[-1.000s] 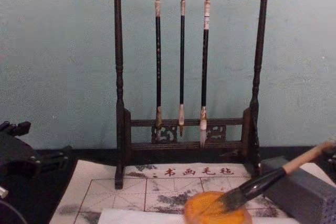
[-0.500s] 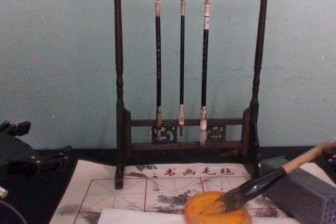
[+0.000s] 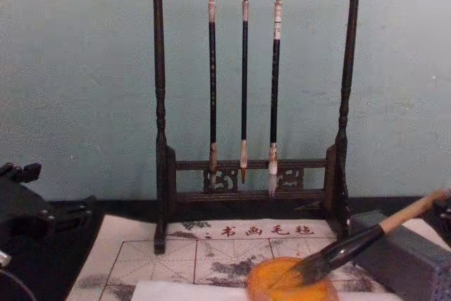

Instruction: Pick up the brush from the inkstone, write on the paper, then place the brush back to its original position.

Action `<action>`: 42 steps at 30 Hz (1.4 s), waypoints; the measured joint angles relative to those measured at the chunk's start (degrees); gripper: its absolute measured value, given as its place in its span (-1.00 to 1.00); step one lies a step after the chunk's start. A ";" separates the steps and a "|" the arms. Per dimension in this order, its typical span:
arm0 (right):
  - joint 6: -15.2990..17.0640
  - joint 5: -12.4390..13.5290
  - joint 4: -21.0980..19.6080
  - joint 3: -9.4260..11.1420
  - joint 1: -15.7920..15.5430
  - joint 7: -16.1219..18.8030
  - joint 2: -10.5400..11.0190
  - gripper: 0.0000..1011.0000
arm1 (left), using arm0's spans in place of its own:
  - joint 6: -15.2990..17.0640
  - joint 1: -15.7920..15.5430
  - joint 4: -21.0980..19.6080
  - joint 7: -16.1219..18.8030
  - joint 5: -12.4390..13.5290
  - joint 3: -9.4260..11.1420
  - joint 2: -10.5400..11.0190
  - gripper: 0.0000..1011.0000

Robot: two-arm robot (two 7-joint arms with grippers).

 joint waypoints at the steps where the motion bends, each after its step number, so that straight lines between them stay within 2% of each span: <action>1: 0.00 0.00 0.00 0.00 0.00 0.00 0.00 0.98 | 0.00 0.00 0.00 0.00 0.00 0.00 0.00 0.98; 33: 0.00 0.01 0.00 0.13 -0.04 0.03 -0.08 0.98 | 0.00 0.00 0.00 0.00 0.00 0.00 0.00 0.98; 42: -0.33 2.73 -0.57 3.18 -1.77 1.78 -1.25 0.98 | 0.00 0.00 0.00 0.00 0.00 0.00 0.00 0.98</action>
